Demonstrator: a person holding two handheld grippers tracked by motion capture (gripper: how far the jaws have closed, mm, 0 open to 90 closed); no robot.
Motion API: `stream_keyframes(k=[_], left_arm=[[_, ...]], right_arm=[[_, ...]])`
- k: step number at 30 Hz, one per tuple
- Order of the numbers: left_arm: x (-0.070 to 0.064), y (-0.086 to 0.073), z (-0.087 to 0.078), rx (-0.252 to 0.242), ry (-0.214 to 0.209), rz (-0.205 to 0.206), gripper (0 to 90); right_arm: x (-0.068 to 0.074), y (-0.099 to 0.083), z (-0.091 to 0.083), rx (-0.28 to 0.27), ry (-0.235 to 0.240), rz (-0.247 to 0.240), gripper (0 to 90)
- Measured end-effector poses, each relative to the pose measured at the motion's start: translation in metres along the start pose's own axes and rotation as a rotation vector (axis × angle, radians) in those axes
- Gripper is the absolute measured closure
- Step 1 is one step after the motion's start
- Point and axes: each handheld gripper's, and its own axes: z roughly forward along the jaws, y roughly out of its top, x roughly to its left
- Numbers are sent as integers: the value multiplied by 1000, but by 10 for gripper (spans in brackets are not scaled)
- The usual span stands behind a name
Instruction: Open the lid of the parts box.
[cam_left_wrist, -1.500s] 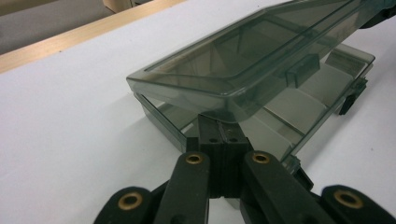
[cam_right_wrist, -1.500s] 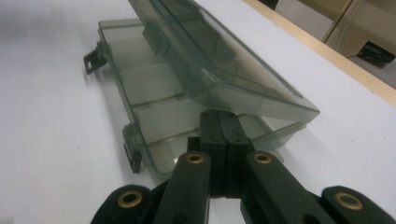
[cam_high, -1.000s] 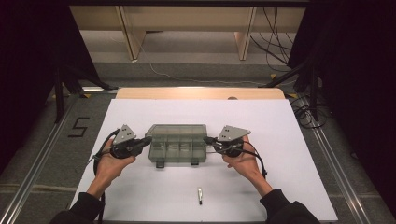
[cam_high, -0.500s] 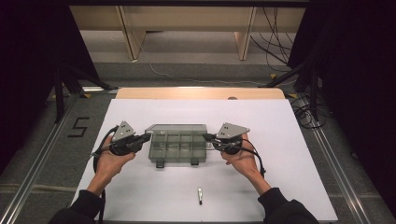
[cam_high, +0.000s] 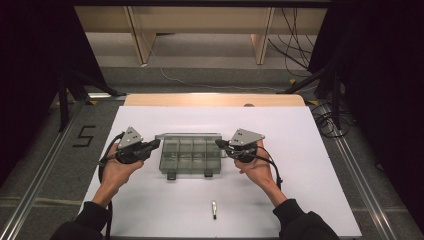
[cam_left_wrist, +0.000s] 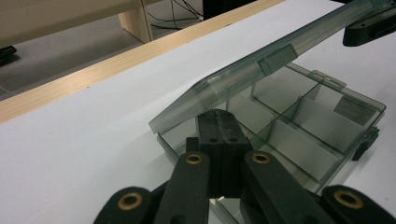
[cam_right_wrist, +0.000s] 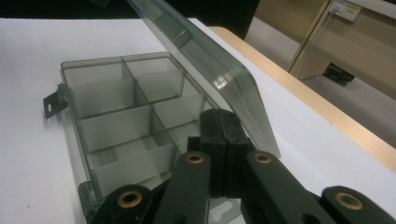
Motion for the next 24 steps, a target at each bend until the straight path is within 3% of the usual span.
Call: stream_keyframes(k=[11,24], left_arm=[[5,4,4,-8,21,-5,894],[7,5,3,-21,12,-6,894]], right_arm=[[-7,2,2,-10,-19,6,900],[-7,2,1,-6,-15,6,879]])
